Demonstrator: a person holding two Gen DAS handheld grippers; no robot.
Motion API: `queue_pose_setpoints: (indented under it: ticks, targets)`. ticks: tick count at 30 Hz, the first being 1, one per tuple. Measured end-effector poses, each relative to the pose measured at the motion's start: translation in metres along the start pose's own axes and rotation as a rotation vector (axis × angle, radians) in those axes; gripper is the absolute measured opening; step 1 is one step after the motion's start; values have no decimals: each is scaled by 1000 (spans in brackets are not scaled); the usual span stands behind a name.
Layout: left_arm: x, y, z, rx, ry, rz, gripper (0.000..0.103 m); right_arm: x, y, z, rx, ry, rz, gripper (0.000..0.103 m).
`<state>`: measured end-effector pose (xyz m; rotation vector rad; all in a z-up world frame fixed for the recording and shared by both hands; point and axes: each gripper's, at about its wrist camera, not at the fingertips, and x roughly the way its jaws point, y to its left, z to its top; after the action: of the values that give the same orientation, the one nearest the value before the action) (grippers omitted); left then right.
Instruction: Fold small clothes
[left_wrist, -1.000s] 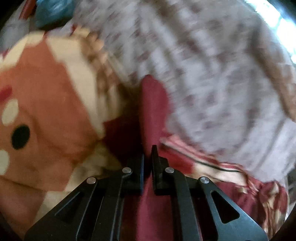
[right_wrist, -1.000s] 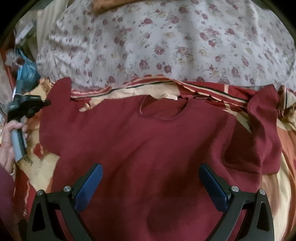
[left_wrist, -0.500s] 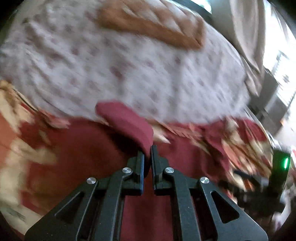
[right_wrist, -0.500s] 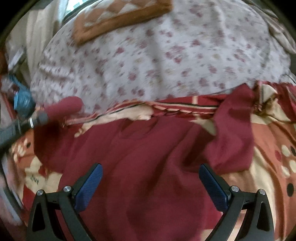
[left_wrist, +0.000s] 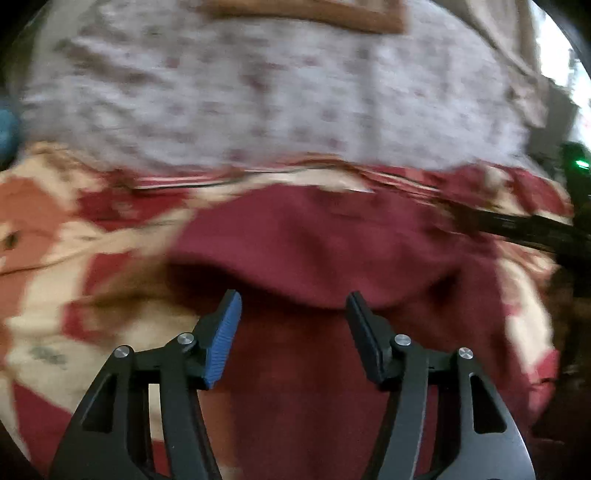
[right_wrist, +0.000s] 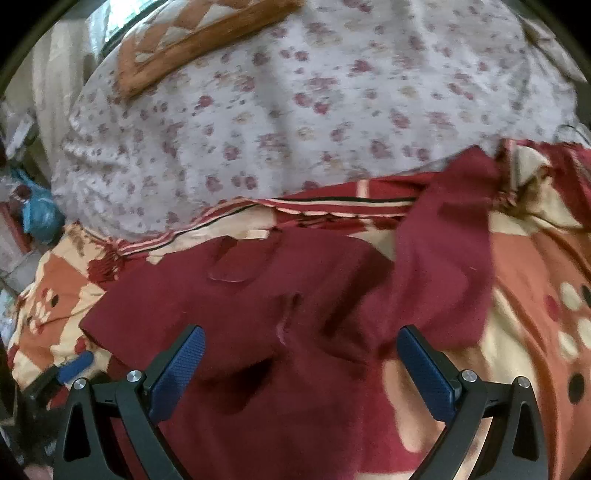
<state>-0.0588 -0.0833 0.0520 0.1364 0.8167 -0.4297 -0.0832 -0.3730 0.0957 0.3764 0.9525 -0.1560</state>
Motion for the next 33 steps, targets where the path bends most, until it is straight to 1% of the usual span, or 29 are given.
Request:
queue_pose_setpoints:
  ticks: [1, 2, 3, 4, 6, 7, 8, 9, 10, 11, 12, 13, 14, 15, 16, 18, 19, 20, 21, 22, 24, 25, 27, 28, 29, 30, 31, 32, 33]
  targets:
    - [7, 12, -1, -13, 13, 74, 59, 7, 5, 2, -23, 20, 26, 103]
    - [12, 21, -3, -21, 28, 125, 59, 12, 8, 3, -37, 36, 37, 103]
    - [26, 34, -4, -37, 66, 202, 59, 17, 12, 4, -54, 58, 42, 103]
    - [35, 46, -7, -53, 97, 229, 59, 25, 17, 4, -76, 85, 24, 103]
    - [55, 63, -15, -104, 156, 240, 59, 33, 20, 3, -93, 90, -11, 103]
    - [62, 65, -17, -118, 173, 237, 59, 39, 21, 3, -104, 87, -13, 101]
    - [67, 66, -20, -124, 172, 238, 59, 43, 21, 3, -115, 88, -6, 99]
    - [68, 64, -22, -117, 152, 251, 59, 49, 22, 4, -131, 93, 5, 89]
    - [68, 59, -20, -108, 146, 259, 59, 63, 23, 4, -157, 124, 3, 68]
    - [68, 58, -20, -95, 146, 268, 59, 73, 24, 4, -170, 156, -11, 54]
    - [67, 59, -22, -89, 145, 272, 59, 82, 23, 3, -179, 183, -26, 38]
    - [67, 60, -23, -90, 143, 268, 59, 88, 23, 3, -196, 187, -47, 30]
    - [66, 62, -24, -97, 142, 260, 59, 85, 23, 5, -213, 163, -49, 25]
    - [64, 63, -24, -108, 140, 251, 59, 80, 23, 6, -218, 149, -45, 11]
    - [60, 66, -22, -125, 135, 239, 59, 70, 21, 10, -215, 122, -32, 7]
    - [52, 70, -20, -163, 117, 206, 59, 41, 14, 22, -194, 33, -8, 6]
    - [49, 70, -19, -177, 107, 192, 59, 29, 10, 26, -193, -5, -32, 6]
    - [45, 67, -19, -183, 100, 184, 59, 18, 6, 31, -201, -46, -81, 6]
    - [44, 65, -19, -183, 101, 181, 59, 12, 1, 35, -207, -71, -131, 6]
    - [45, 63, -20, -176, 111, 179, 59, 12, -5, 38, -204, -74, -170, 6]
    - [49, 58, -22, -162, 138, 180, 59, 20, -16, 41, -177, -66, -200, 6]
    - [48, 56, -22, -159, 142, 184, 59, 33, -21, 41, -172, -30, -204, 6]
    - [41, 55, -21, -173, 134, 167, 59, 54, -24, 40, -198, 105, -277, 8]
    - [33, 57, -18, -198, 113, 135, 59, 50, -24, 39, -188, 96, -261, 9]
    - [28, 58, -16, -216, 97, 116, 59, 43, -23, 39, -173, 63, -235, 11]
    - [21, 59, -11, -241, 71, 96, 59, 34, -20, 39, -160, 36, -212, 24]
    - [18, 59, -5, -257, 56, 88, 59, 27, -11, 40, -157, 13, -168, 41]
    - [18, 59, 1, -266, 48, 83, 59, 23, -4, 38, -164, 2, -121, 47]
    - [21, 57, 9, -274, 43, 81, 59, 22, 7, 38, -177, -2, -63, 48]
